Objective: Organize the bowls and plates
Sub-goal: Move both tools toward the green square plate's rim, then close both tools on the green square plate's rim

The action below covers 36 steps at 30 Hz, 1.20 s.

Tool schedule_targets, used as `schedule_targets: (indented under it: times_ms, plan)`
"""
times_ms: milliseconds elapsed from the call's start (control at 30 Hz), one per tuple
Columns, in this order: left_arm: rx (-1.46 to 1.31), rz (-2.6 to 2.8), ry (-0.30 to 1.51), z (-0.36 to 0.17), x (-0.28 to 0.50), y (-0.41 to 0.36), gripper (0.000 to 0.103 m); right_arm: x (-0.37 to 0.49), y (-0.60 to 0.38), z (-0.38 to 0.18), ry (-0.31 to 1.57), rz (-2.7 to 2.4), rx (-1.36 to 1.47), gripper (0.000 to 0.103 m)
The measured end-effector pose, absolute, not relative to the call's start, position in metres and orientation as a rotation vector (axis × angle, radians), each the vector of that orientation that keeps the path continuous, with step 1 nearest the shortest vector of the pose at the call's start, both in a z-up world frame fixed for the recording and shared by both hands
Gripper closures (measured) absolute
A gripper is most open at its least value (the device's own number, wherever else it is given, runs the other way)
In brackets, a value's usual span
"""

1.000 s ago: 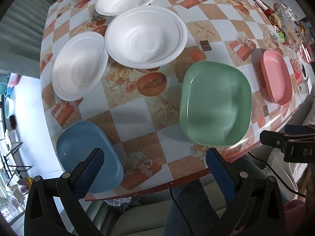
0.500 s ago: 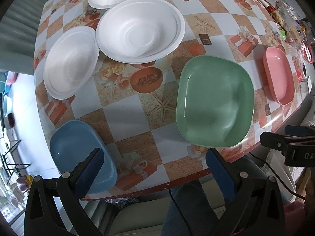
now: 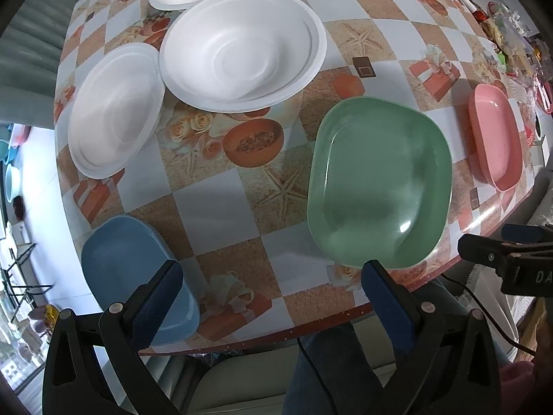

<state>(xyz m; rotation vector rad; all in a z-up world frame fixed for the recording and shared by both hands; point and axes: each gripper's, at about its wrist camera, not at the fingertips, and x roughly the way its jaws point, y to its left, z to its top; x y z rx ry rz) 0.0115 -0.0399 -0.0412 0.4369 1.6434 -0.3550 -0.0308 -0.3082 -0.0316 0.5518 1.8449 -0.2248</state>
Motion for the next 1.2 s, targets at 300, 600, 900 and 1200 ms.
schedule_targets:
  times_ms: [300,600,900,1200]
  plan:
    - [0.433,-0.337,1.640,-0.055,0.022,-0.044,0.000,-0.017,-0.306,-0.038,1.854,-0.233,0.567,0.000]
    - [0.457,-0.330,1.627,-0.085,0.028,-0.053,0.000,-0.004,-0.297,-0.057,1.847,-0.268,0.591,0.000]
    - [0.433,-0.334,1.621,-0.114,0.041,-0.061,0.000,0.007,-0.299,-0.077,1.830,-0.333,0.590,0.000]
    - [0.469,-0.389,1.587,-0.150,0.044,-0.101,0.000,0.019,-0.291,-0.095,1.819,-0.354,0.547,0.000]
